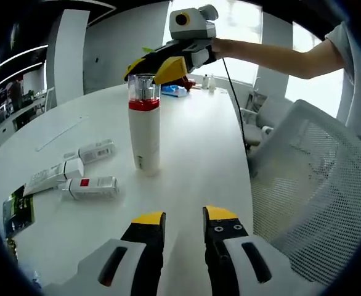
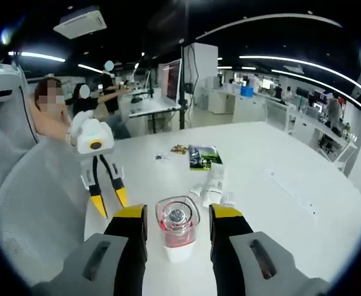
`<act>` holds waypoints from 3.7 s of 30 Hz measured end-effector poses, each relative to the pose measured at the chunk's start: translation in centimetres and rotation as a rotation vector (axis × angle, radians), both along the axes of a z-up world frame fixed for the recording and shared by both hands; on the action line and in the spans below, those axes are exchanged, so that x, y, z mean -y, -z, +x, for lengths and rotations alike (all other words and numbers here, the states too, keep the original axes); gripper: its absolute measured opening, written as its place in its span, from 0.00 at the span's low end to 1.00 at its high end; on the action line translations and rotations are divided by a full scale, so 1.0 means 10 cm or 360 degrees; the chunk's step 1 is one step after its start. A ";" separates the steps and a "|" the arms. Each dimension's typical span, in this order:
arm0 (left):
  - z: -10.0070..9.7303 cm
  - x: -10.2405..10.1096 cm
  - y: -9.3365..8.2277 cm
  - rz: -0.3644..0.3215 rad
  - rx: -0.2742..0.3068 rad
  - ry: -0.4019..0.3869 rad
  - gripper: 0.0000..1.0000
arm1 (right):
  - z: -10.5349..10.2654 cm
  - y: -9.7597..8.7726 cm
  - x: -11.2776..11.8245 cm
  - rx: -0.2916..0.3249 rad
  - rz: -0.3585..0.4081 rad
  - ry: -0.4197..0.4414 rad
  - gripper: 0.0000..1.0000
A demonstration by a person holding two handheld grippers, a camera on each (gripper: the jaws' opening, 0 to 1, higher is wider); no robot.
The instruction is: Arrange the skincare products in the storage area until every visible bottle or jar stands upright without overlapping.
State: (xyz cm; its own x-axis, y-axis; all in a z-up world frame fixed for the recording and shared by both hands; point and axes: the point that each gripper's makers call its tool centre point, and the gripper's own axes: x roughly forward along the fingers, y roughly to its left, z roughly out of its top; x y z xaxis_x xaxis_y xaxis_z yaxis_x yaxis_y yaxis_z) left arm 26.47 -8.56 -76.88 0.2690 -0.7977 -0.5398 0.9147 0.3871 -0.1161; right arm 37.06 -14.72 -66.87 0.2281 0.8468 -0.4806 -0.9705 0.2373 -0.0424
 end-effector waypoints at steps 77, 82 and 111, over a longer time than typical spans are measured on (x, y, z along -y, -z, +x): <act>-0.28 -0.92 -0.68 0.0024 0.0072 -0.0805 0.99 | -1.20 -0.10 0.15 0.0033 -0.0014 0.0609 1.00; -0.33 -0.90 -0.66 0.0079 0.0116 -0.0835 0.99 | -1.32 -0.04 0.14 0.0043 -0.0035 0.0577 1.00; -0.35 -0.99 -0.56 0.0118 0.0093 -0.0849 0.99 | -1.10 -0.21 0.05 0.0114 -0.0159 0.0457 1.00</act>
State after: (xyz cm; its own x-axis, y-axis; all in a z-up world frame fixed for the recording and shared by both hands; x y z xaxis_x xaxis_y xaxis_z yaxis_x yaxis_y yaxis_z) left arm 23.02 1.38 -71.29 0.6572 -0.5027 -0.5615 0.5933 0.8046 -0.0259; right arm 26.07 -15.19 -64.79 0.4873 0.6921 -0.5325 -0.8581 0.4926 -0.1451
